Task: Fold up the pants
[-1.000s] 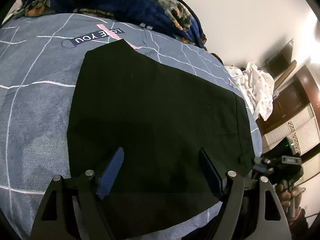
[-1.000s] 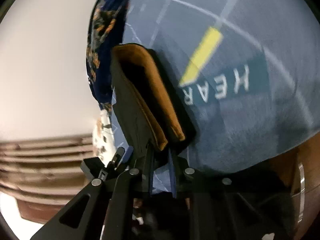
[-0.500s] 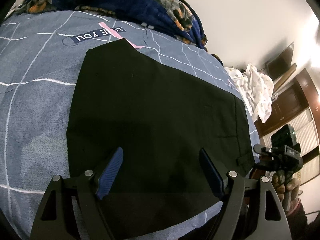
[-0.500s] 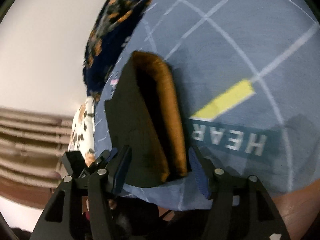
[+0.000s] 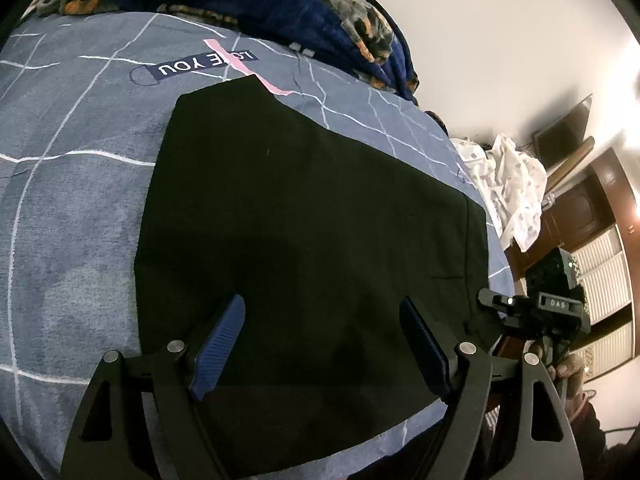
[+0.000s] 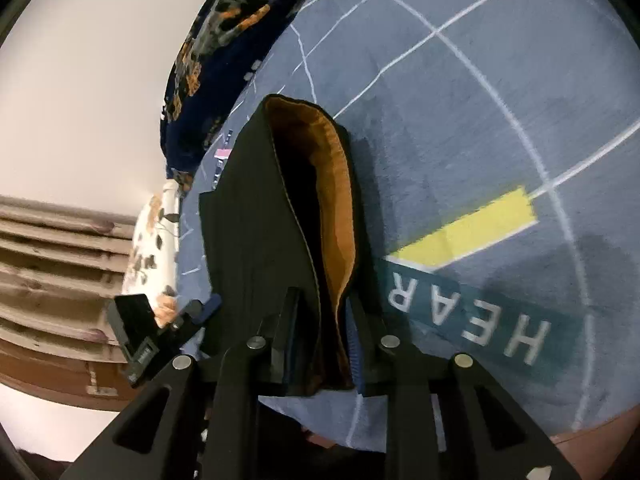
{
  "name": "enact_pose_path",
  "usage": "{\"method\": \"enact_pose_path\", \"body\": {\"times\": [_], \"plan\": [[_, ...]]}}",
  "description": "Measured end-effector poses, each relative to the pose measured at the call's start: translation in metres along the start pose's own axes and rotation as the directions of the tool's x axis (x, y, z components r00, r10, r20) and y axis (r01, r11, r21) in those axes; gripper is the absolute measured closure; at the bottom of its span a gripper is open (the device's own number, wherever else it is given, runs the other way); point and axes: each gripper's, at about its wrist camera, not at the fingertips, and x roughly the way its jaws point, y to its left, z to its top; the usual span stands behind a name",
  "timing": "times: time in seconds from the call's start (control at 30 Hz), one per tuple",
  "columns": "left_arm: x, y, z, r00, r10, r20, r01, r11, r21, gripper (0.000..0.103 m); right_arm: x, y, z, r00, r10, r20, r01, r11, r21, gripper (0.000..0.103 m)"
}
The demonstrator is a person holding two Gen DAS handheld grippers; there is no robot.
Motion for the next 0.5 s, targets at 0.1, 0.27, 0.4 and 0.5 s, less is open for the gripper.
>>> {"method": "enact_pose_path", "body": {"times": [0.1, 0.27, 0.4, 0.5], "plan": [[-0.007, 0.006, 0.002, 1.0, 0.003, 0.007, -0.003, 1.0, -0.031, 0.023, 0.004, 0.013, 0.002, 0.997, 0.073, -0.006, -0.073, 0.997, -0.017, 0.088], [-0.014, 0.029, 0.003, 0.999, -0.043, 0.032, 0.047, 0.987, -0.152, 0.023, 0.01, 0.045, 0.008, 0.976, 0.217, -0.027, -0.219, 0.973, -0.07, 0.088], [-0.011, 0.022, 0.003, 0.999, -0.046, 0.024, 0.048, 0.991, -0.128, 0.023, 0.016, 0.003, 0.012, 0.991, 0.134, -0.023, -0.134, 0.991, 0.017, 0.091], [-0.007, 0.008, 0.001, 1.0, 0.016, 0.011, -0.015, 0.999, -0.044, 0.023, 0.018, -0.022, 0.008, 0.99, 0.138, -0.024, -0.136, 0.987, 0.085, 0.092]]}}
